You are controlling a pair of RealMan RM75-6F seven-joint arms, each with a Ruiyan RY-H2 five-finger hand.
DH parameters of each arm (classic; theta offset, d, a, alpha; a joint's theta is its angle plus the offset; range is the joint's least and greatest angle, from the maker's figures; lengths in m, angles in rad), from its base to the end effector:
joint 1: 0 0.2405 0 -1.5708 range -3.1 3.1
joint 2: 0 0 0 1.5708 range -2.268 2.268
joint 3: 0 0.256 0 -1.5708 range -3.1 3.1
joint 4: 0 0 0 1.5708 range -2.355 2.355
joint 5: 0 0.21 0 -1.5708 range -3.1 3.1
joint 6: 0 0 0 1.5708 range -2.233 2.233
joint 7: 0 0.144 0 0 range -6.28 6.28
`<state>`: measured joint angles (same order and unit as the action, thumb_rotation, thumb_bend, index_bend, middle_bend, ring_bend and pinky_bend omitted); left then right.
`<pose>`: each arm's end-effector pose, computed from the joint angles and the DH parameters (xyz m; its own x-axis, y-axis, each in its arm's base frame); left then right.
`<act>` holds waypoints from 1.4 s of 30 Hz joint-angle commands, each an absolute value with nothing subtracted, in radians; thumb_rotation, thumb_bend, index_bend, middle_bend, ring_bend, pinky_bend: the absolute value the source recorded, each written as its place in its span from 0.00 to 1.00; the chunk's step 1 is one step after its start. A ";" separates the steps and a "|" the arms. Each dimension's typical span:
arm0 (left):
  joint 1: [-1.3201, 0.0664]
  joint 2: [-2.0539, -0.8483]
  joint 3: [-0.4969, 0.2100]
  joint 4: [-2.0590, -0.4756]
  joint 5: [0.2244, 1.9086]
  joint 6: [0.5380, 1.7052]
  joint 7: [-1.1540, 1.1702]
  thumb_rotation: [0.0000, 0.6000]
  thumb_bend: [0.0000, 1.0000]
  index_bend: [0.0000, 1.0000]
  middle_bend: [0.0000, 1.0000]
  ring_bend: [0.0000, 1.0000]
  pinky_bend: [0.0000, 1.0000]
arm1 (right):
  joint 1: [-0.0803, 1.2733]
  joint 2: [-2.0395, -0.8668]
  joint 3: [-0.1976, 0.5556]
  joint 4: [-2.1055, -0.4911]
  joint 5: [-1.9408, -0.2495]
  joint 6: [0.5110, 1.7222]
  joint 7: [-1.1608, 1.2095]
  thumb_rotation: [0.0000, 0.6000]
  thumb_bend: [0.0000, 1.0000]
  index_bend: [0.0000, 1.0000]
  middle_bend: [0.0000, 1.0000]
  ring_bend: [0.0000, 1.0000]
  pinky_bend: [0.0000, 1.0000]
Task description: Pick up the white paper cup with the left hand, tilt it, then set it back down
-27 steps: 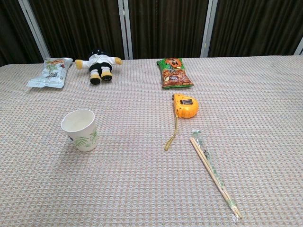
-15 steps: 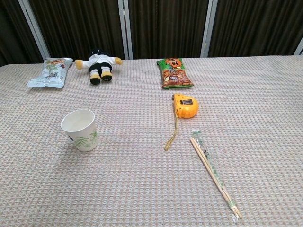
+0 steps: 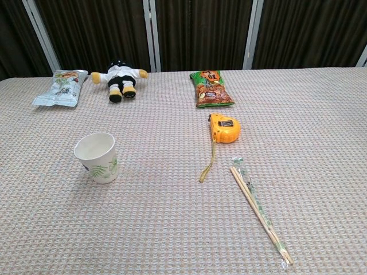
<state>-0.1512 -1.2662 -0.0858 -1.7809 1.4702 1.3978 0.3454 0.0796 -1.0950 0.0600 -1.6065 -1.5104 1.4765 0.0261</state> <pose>-0.2493 0.2004 0.0972 0.4226 0.0479 0.9050 0.9042 -0.0897 -0.4175 -0.3131 -0.1817 0.1672 0.3983 -0.0010 0.9172 -0.9172 -0.0140 0.3983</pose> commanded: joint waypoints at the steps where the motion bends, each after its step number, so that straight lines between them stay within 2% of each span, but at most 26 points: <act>1: -0.207 -1.284 -0.120 -1.823 1.408 1.325 0.414 1.00 0.00 0.09 0.00 0.00 0.00 | 0.079 -1.093 0.061 -1.606 -1.509 1.477 0.033 1.00 0.00 0.00 0.00 0.00 0.00; 6: -0.283 -1.318 -0.156 -1.868 1.286 1.228 0.549 1.00 0.00 0.13 0.00 0.00 0.00 | 0.079 -1.090 0.061 -1.604 -1.510 1.476 0.042 1.00 0.00 0.00 0.00 0.00 0.00; 13: -0.379 -1.383 -0.198 -1.891 1.108 1.157 0.703 1.00 0.00 0.18 0.00 0.00 0.00 | 0.078 -1.085 0.063 -1.602 -1.510 1.478 0.060 1.00 0.00 0.00 0.00 0.00 0.00; 34: -0.598 -1.567 -0.234 -1.850 0.780 1.179 0.927 1.00 0.01 0.20 0.00 0.00 0.00 | 0.075 -1.074 0.062 -1.591 -1.524 1.489 0.110 1.00 0.00 0.00 0.00 0.00 0.00; 42: -0.637 -1.597 -0.234 -1.819 0.724 1.181 0.920 1.00 0.17 0.33 0.00 0.00 0.00 | 0.074 -1.073 0.063 -1.591 -1.524 1.491 0.115 1.00 0.00 0.00 0.00 0.00 0.00</act>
<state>-0.6339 -1.5940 -0.2357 -1.8215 0.7269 1.1806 0.9237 0.0744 -1.0732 0.0626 -1.5909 -1.5241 1.4906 0.1152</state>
